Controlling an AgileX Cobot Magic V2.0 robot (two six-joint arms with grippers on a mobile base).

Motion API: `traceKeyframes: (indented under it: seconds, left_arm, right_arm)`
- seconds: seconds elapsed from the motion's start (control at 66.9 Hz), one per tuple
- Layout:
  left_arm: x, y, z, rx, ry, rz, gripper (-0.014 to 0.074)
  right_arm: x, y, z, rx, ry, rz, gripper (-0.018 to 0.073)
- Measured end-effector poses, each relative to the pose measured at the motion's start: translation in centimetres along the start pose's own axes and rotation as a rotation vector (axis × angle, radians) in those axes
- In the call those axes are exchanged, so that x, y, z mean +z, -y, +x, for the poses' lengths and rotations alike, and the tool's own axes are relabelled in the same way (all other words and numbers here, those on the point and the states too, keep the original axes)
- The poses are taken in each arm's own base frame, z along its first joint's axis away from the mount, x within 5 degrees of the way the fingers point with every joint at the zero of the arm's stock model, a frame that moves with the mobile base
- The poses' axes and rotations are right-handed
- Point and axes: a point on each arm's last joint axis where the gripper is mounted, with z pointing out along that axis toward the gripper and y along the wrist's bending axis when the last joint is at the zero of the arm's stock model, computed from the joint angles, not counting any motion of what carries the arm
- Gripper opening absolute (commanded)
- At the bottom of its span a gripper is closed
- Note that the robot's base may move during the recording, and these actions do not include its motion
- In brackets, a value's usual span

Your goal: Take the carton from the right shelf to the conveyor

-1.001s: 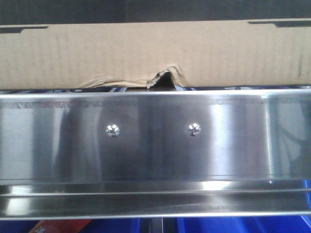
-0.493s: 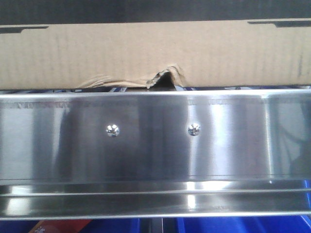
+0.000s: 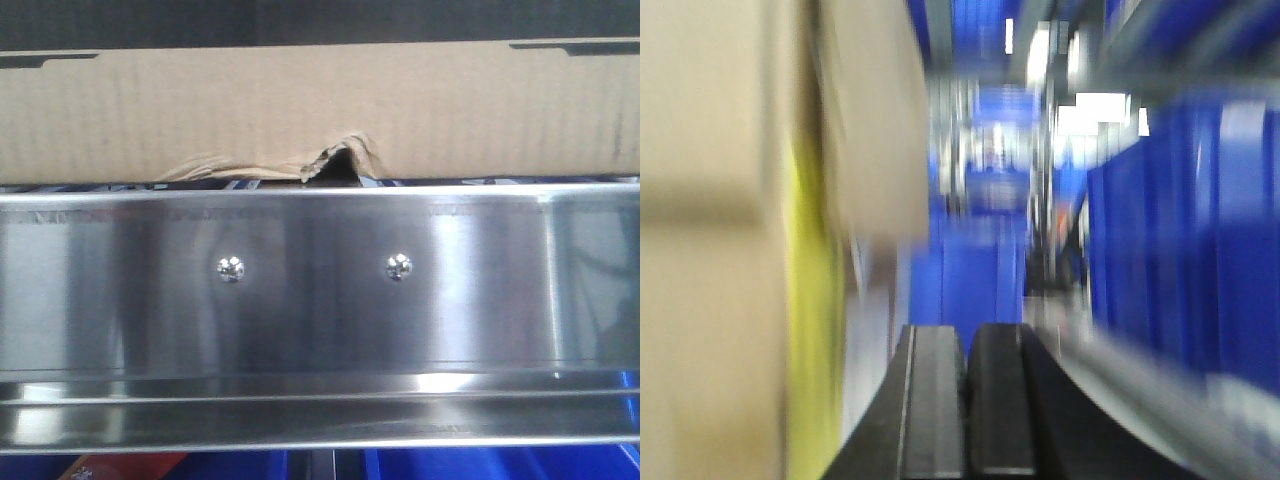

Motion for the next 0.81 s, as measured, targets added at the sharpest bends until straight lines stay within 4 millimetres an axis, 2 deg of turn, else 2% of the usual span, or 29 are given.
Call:
traceKeyframes:
  seconds: [0.06, 0.194, 0.269, 0.388, 0.568, 0.657, 0.807]
  left_arm:
    - [0.0, 0.0, -0.5, 0.000, 0.034, 0.000, -0.0016]
    - [0.4, 0.0, -3.3, 0.000, 0.105, -0.001, -0.0016]
    - [0.5, 0.0, -5.0, 0.000, 0.125, -0.001, -0.0016]
    - [0.5, -0.1, -7.9, 0.000, 0.139, -0.002, -0.0016]
    - [1.2, -0.1, -12.8, 0.000, 0.136, -0.003, -0.0016]
    - [2.2, -0.1, -15.1, -0.007, 0.070, -0.002, -0.0016]
    - [4.7, -0.2, -18.6, -0.007, -0.136, -0.002, -0.0016]
  right_arm:
    - [0.0, 0.0, -0.7, 0.000, 0.074, 0.001, -0.0070]
    - [0.1, 0.0, -2.3, 0.000, 0.145, 0.001, -0.0070]
    - [0.2, 0.0, -4.2, 0.001, 0.179, 0.000, -0.0070]
    - [0.2, -0.1, -8.5, 0.002, 0.209, -0.005, -0.0070]
    - [0.2, -0.3, -13.5, 0.002, 0.161, -0.011, -0.0070]
    - [1.2, -0.3, -15.5, 0.001, 0.084, -0.014, -0.0070]
    - [3.5, -0.5, -18.6, 0.000, -0.077, -0.019, -0.0070]
